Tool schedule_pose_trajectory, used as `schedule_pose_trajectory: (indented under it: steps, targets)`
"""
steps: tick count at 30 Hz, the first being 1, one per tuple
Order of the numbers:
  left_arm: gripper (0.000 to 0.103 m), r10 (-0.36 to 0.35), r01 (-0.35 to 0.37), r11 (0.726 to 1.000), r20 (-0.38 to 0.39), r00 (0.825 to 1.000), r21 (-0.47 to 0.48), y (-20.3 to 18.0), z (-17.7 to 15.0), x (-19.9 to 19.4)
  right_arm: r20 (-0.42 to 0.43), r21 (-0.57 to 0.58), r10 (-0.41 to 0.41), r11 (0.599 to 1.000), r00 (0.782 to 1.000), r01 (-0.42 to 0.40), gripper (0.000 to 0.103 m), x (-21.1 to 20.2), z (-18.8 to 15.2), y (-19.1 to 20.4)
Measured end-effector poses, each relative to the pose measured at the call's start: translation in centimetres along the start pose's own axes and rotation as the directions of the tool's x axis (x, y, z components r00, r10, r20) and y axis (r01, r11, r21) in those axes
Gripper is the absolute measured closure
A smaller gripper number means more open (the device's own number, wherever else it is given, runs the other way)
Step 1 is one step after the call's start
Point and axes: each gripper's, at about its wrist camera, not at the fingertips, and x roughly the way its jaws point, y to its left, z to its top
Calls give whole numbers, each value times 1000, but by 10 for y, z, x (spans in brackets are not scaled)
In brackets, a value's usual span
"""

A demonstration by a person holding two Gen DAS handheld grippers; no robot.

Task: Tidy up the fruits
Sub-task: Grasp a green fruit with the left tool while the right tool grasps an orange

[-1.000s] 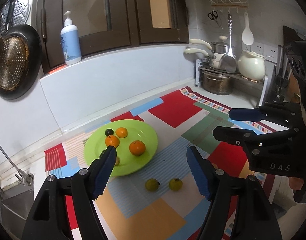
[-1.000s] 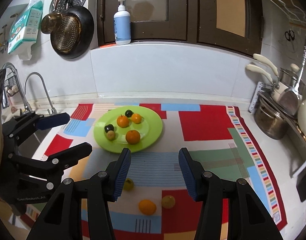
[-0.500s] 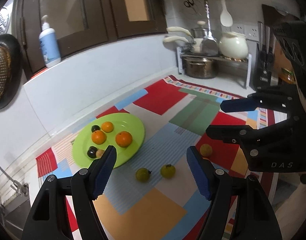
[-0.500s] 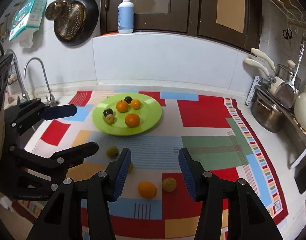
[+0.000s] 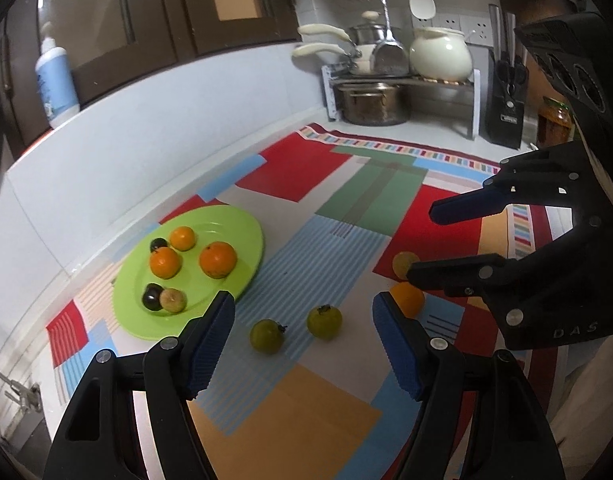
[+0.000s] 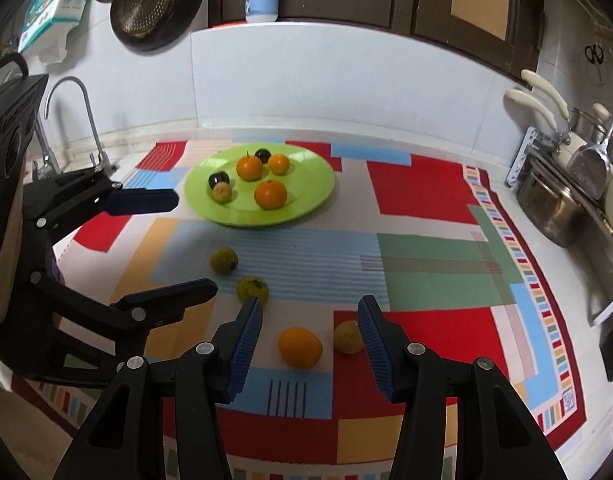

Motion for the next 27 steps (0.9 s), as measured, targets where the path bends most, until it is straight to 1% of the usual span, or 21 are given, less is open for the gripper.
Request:
schedule_pose_trajectory:
  steps: [2, 4, 11, 12, 14, 16, 20, 27]
  targets:
    - [36, -16, 16, 1000, -14, 1000, 12, -1, -3, 6, -18, 5, 8, 1000, 1000, -8, 52, 5, -2, -1]
    - [41, -30, 30, 999, -25, 999, 22, -2, -4, 11, -40, 12, 18, 1000, 999, -17, 52, 10, -5, -1]
    - [48, -67, 70, 996, -62, 996, 47, -3, -9, 27, -96, 23, 48, 999, 994, -46, 53, 27, -14, -1]
    - [51, -74, 77, 996, -67, 995, 51, -3, -9, 30, -103, 24, 52, 998, 993, -50, 54, 29, -14, -1]
    - [52, -81, 85, 995, -77, 994, 57, -3, -10, 34, -117, 25, 59, 998, 991, -56, 58, 33, -16, -1]
    - [55, -90, 95, 994, -84, 992, 60, -3, -10, 38, -130, 30, 68, 997, 989, -65, 59, 38, -18, -2]
    - [57, -103, 110, 992, -102, 989, 65, -4, -12, 47, -148, 30, 77, 997, 986, -73, 62, 45, -20, -3]
    - [60, -117, 125, 990, -123, 986, 62, -3, -14, 58, -172, 39, 82, 996, 982, -77, 62, 55, -22, -6]
